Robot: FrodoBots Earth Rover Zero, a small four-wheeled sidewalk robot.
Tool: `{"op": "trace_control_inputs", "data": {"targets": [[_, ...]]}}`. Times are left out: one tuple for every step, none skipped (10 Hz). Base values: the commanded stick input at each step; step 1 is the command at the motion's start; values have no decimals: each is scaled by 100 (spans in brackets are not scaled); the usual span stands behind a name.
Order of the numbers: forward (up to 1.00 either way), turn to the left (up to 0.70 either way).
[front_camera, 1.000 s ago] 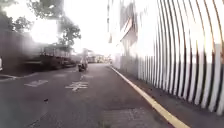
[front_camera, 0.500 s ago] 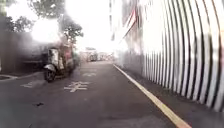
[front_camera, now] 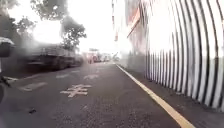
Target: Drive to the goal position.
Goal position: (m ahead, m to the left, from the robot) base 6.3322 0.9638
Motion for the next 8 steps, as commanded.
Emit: {"op": "trace_control_inputs", "data": {"targets": [[45, 0], [45, 0], [45, 0], [45, 0], [45, 0], [45, 0], [45, 0], [45, 0]]}}
